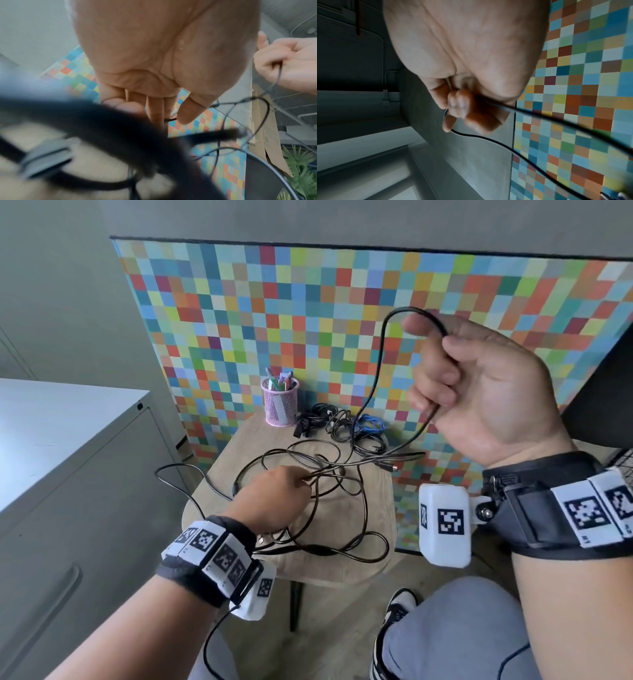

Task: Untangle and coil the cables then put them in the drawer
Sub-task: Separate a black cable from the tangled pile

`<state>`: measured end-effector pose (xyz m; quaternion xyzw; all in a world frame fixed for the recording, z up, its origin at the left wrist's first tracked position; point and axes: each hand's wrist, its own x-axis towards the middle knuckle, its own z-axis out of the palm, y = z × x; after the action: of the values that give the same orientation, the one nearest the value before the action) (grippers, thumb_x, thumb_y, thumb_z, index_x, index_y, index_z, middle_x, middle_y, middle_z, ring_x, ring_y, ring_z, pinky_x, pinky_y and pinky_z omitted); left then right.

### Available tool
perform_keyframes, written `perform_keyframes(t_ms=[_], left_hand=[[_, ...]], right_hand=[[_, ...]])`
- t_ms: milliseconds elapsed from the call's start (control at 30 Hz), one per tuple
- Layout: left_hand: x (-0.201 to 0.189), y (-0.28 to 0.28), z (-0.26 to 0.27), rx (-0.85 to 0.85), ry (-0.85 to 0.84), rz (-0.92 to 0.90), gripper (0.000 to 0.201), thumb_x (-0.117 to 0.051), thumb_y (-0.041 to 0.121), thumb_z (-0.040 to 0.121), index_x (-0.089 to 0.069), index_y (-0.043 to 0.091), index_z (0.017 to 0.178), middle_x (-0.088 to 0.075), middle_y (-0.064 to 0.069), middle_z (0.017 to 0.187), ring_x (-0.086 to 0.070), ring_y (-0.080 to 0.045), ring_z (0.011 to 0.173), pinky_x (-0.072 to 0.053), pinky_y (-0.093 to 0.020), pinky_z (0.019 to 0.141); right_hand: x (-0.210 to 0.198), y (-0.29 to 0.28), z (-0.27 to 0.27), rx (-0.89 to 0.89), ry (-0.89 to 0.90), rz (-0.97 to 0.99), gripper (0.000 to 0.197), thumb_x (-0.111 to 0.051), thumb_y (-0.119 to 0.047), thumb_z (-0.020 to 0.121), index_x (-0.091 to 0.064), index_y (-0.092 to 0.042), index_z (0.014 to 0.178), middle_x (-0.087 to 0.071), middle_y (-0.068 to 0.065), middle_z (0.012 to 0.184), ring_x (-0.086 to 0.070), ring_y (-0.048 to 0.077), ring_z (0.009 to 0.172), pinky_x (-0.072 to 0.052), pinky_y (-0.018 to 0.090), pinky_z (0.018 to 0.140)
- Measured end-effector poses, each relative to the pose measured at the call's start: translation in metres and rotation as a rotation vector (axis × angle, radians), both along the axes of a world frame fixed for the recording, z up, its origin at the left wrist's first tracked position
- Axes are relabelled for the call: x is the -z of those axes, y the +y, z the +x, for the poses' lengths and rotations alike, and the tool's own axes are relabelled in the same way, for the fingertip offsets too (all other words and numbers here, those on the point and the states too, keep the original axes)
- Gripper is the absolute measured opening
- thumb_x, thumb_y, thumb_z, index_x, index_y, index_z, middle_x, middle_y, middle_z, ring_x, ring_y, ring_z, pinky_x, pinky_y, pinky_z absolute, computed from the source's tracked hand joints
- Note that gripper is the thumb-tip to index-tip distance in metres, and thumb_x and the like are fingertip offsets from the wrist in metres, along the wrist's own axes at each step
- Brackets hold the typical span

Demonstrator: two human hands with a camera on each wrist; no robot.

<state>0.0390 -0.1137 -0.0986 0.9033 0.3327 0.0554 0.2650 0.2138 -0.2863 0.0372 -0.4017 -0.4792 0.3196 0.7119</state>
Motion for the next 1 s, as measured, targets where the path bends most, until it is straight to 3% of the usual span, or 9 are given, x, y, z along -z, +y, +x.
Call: perform_keyframes(t_ms=[133, 367, 467, 567, 700, 800, 867, 933, 1000], left_hand=[[-0.028, 0.001, -0.008, -0.066, -0.097, 0.018, 0.022, -0.052, 0.030, 0.094, -0.071, 0.036, 0.103, -0.067, 0.006, 0.086, -0.061, -0.018, 0.080, -0.046, -0.029, 0.069], [-0.072, -0.017, 0.000, 0.179, -0.394, 0.087, 0.043, -0.061, 0.044, 0.099, -0.053, 0.040, 0.141, -0.063, 0.013, 0.083, -0.055, 0.000, 0.068, -0.044, -0.024, 0.067], [-0.073, -0.017, 0.015, 0.218, -0.323, 0.105, 0.021, -0.053, 0.042, 0.105, -0.070, 0.030, 0.106, -0.059, 0.017, 0.062, -0.050, 0.000, 0.055, -0.039, -0.026, 0.060], [-0.074, -0.011, 0.016, 0.086, -0.463, -0.011, 0.036, -0.044, 0.033, 0.110, -0.069, 0.023, 0.086, -0.065, 0.004, 0.068, -0.053, -0.009, 0.055, -0.046, -0.029, 0.058], [-0.092, -0.019, 0.009, 0.098, -0.953, -0.174, 0.034, -0.038, 0.020, 0.112, -0.063, 0.012, 0.091, -0.066, -0.014, 0.078, -0.057, -0.022, 0.066, -0.045, -0.027, 0.057], [-0.107, -0.034, 0.006, 0.269, -1.084, -0.167, 0.027, -0.039, 0.013, 0.111, -0.064, 0.010, 0.102, -0.068, -0.010, 0.091, -0.061, -0.021, 0.078, -0.046, -0.024, 0.067], [-0.115, -0.042, 0.003, 0.358, -1.091, -0.126, 0.022, -0.042, 0.008, 0.110, -0.063, 0.006, 0.115, -0.070, -0.010, 0.101, -0.065, -0.016, 0.090, -0.048, -0.025, 0.079], [-0.116, -0.044, 0.001, 0.406, -1.064, -0.096, 0.028, -0.046, 0.004, 0.108, -0.054, 0.009, 0.135, -0.072, -0.008, 0.106, -0.067, -0.017, 0.101, -0.051, -0.031, 0.087], [-0.109, -0.043, 0.003, 0.389, -1.042, -0.145, 0.052, -0.050, 0.000, 0.105, -0.036, 0.019, 0.151, -0.072, -0.007, 0.109, -0.067, -0.027, 0.100, -0.055, -0.046, 0.085]], right_hand=[[0.005, -0.002, 0.000, 0.099, -0.044, -0.099, 0.034, -0.042, -0.024, 0.108, -0.072, -0.010, 0.115, -0.021, -0.008, 0.053, -0.012, 0.013, 0.045, -0.014, 0.027, 0.047], [0.010, 0.003, -0.012, -0.163, -0.132, -0.095, 0.032, -0.049, -0.025, 0.100, -0.071, -0.019, 0.122, -0.015, -0.004, 0.057, -0.012, 0.013, 0.046, -0.015, 0.029, 0.047], [0.007, 0.000, -0.009, -0.267, -0.076, 0.004, 0.027, -0.057, -0.027, 0.098, -0.073, -0.017, 0.116, -0.019, -0.003, 0.057, -0.015, 0.012, 0.045, -0.020, 0.028, 0.047], [0.009, -0.006, 0.001, -0.268, -0.085, -0.003, 0.032, -0.076, -0.034, 0.088, -0.073, -0.012, 0.111, -0.027, -0.002, 0.058, -0.020, 0.011, 0.043, -0.022, 0.026, 0.045], [0.027, -0.006, 0.003, 0.004, -0.411, -0.299, 0.067, -0.092, -0.033, 0.070, -0.065, -0.025, 0.131, -0.035, 0.000, 0.062, -0.029, 0.011, 0.045, -0.024, 0.028, 0.043], [0.047, 0.006, -0.007, 0.074, -0.652, -0.505, 0.082, -0.093, -0.020, 0.072, -0.054, -0.036, 0.143, -0.039, -0.011, 0.059, -0.038, 0.004, 0.051, -0.036, 0.018, 0.052], [0.055, 0.014, -0.013, 0.081, -0.798, -0.557, 0.061, -0.090, -0.019, 0.079, -0.064, -0.035, 0.132, -0.047, -0.017, 0.056, -0.044, 0.002, 0.053, -0.040, 0.019, 0.061], [0.055, 0.021, -0.017, 0.184, -0.808, -0.533, 0.015, -0.079, -0.019, 0.090, -0.076, -0.027, 0.103, -0.059, -0.023, 0.056, -0.054, -0.002, 0.052, -0.042, 0.014, 0.063], [0.052, 0.023, -0.018, 0.273, -0.587, -0.459, 0.020, -0.066, -0.028, 0.098, -0.076, -0.023, 0.081, -0.060, -0.017, 0.055, -0.048, 0.003, 0.042, -0.036, 0.018, 0.047]])
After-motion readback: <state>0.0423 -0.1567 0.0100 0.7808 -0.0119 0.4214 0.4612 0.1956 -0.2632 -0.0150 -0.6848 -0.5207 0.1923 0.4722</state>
